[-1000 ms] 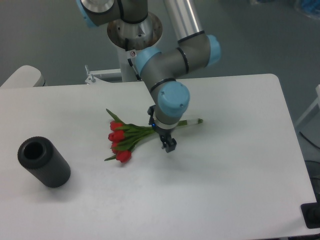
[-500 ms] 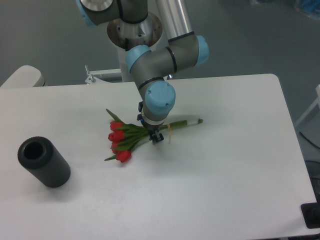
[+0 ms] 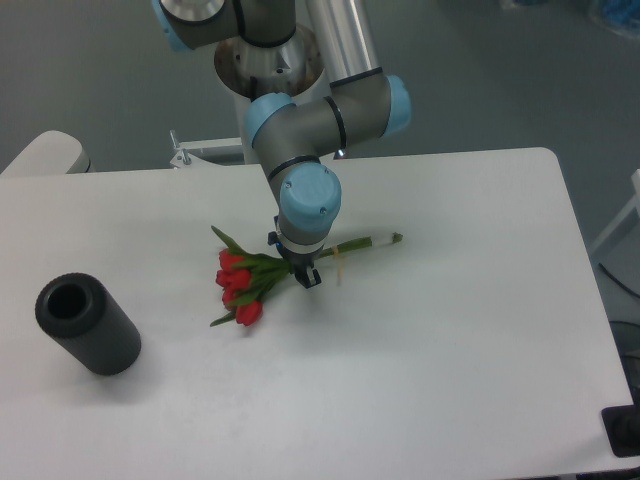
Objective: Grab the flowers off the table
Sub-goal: 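Close the gripper around the tulip stems and lift slightly, then carry the held tulip bouquet away from the black container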
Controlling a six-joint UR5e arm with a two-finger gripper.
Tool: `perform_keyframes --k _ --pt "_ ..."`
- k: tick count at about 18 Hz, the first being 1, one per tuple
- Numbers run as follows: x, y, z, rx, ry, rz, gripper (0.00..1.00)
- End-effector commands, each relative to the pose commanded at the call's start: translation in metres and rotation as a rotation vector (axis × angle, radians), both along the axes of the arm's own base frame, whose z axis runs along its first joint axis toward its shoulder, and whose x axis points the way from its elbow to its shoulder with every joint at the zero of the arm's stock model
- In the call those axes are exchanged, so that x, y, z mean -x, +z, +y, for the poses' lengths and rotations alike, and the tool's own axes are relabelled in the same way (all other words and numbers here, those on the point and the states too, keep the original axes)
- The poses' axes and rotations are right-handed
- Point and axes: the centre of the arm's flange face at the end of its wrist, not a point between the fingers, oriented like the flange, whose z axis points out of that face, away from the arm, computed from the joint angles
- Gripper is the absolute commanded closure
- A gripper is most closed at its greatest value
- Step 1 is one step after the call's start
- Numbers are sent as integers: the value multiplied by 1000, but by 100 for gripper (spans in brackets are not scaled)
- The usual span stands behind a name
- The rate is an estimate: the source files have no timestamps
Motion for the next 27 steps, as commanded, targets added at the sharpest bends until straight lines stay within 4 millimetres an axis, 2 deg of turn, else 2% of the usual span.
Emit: perform_keyframes --k 5,10,12,14,17,22,27 --pt "24 29 14 -42 15 51 96" --pt "57 46 20 -72 72 87 100" --pt "77 54 20 -85 92 103 100" --pt "90 58 28 -93 95 115 100" --pt "119 66 40 -106 108 130 100" --pt "153 64 64 -78 108 145 100" --pt "171 61 77 -82 103 162 100"
